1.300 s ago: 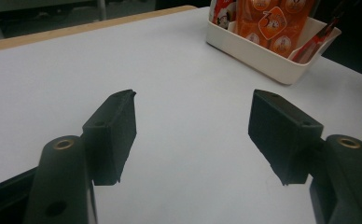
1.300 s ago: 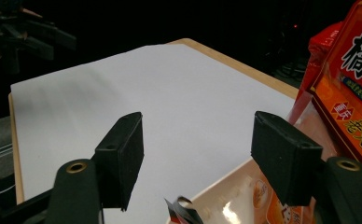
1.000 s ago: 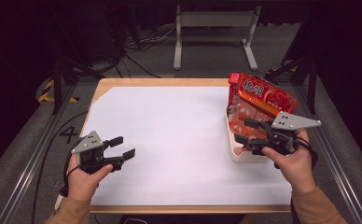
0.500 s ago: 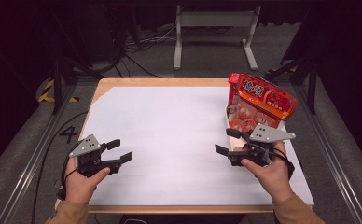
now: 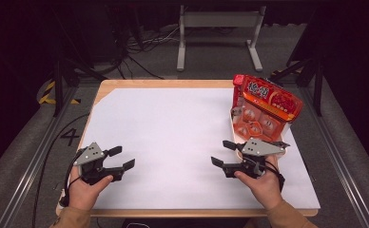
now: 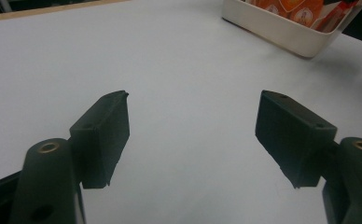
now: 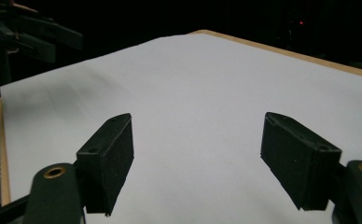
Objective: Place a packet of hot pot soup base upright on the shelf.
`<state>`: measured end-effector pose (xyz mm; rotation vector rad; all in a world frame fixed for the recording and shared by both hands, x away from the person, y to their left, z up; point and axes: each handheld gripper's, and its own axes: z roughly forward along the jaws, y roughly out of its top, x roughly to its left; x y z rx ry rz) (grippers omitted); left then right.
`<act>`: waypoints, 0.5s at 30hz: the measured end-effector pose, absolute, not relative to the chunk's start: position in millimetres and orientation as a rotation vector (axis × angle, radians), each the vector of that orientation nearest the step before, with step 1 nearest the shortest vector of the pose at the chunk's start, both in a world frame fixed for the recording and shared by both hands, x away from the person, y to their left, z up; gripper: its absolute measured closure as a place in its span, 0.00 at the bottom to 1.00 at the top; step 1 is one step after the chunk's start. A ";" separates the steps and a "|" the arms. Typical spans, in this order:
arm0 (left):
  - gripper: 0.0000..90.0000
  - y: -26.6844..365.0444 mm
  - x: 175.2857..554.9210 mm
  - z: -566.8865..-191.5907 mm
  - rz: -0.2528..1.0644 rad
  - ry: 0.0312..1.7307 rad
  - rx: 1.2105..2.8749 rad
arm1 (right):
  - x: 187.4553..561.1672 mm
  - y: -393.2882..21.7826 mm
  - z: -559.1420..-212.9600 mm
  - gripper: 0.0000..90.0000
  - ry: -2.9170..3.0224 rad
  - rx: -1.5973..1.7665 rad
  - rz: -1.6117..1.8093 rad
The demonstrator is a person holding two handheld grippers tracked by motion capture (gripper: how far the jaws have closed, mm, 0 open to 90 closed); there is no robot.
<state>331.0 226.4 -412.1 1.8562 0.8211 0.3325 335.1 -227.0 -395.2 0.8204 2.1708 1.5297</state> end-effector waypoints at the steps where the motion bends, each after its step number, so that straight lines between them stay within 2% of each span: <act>1: 0.30 224.7 331.3 -413.9 0.326 0.818 1.861 | 335.5 -226.5 -398.5 0.29 2.177 0.823 1.519; 15: 0.29 217.1 332.4 -421.8 0.296 0.800 1.890 | 332.4 -217.3 -423.2 0.28 2.169 0.786 1.445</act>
